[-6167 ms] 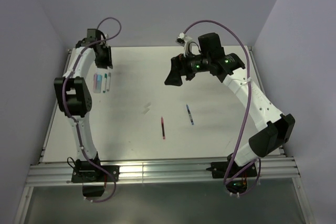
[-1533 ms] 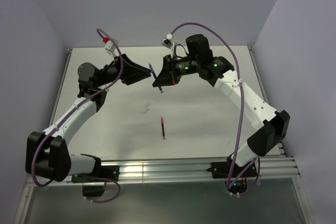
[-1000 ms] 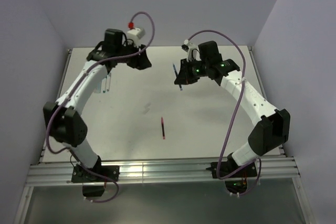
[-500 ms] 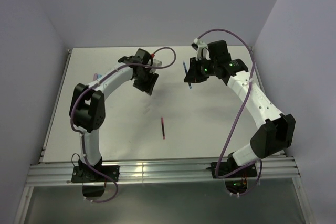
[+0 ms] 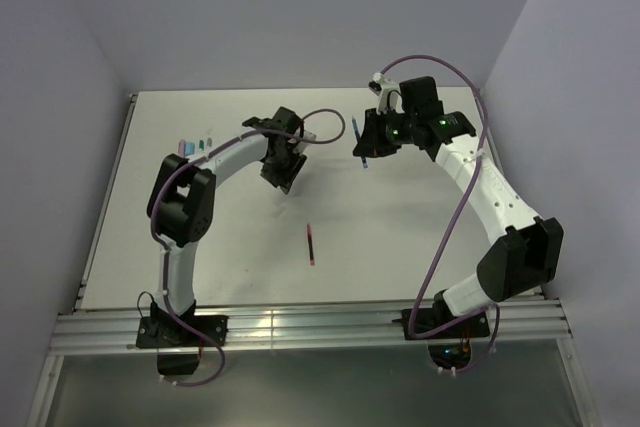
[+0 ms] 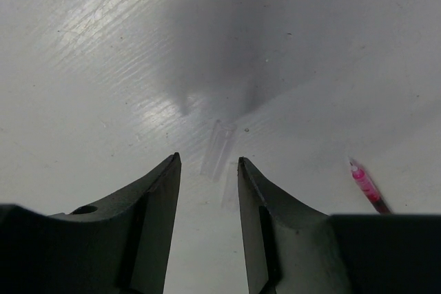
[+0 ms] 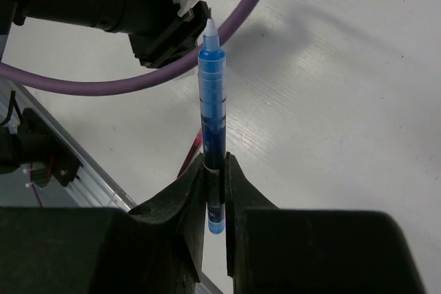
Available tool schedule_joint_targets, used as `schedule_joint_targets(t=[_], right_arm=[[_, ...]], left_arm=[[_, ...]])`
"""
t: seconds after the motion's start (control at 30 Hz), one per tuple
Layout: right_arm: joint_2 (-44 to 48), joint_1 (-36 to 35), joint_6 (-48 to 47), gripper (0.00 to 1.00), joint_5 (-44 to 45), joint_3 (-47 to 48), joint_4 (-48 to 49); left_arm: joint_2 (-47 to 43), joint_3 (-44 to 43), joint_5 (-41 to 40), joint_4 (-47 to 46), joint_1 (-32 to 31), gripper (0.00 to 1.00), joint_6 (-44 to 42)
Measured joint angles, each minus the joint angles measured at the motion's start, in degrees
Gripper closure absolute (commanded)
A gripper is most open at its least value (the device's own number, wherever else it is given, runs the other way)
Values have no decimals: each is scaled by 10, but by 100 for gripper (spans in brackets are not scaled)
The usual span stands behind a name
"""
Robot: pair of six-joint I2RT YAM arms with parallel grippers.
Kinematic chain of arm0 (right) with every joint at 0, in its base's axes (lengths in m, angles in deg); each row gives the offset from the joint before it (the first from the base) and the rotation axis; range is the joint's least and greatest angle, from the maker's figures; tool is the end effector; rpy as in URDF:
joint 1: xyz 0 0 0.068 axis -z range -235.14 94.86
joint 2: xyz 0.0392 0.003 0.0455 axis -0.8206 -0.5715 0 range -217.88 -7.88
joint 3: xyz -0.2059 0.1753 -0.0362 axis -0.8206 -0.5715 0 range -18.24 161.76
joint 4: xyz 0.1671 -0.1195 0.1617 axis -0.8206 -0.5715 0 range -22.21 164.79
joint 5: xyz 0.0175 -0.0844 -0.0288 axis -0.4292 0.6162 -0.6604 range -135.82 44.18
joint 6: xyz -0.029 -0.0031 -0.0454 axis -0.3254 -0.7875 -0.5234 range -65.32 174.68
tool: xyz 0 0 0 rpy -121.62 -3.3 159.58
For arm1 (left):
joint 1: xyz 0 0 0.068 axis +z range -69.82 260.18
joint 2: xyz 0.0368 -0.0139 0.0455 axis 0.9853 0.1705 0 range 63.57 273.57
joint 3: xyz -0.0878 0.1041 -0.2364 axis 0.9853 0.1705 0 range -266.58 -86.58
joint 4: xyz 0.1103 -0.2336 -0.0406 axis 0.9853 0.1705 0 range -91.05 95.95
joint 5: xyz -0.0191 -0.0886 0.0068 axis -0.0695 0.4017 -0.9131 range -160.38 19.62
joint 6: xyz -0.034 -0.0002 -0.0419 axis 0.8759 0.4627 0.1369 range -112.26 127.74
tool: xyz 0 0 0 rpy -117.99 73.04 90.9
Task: Insert the pens into the pen caps
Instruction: Insert the pen cap onto the pen.
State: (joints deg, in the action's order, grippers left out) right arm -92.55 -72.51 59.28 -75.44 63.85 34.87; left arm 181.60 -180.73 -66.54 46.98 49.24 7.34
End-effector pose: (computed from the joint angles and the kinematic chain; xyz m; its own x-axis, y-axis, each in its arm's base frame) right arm 0.3003 0.1124 0.3543 -0.6915 -0.1432 -0.7081 -0.5536 0.7347 0.3920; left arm 0.3645 -0.2212 0.1980 -0.8116 0.4946 -0.3110 0.5365 0.8417 -0.0615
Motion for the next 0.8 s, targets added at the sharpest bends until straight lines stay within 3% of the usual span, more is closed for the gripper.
schedule_joint_targets(t=[0.6, 0.8], right_arm=[[0, 5, 0, 100, -4, 0, 0], [0, 5, 0, 100, -6, 0, 0]], left_arm=[[28, 26, -8, -1, -14, 62, 17], [30, 30, -21, -6, -16, 69, 17]])
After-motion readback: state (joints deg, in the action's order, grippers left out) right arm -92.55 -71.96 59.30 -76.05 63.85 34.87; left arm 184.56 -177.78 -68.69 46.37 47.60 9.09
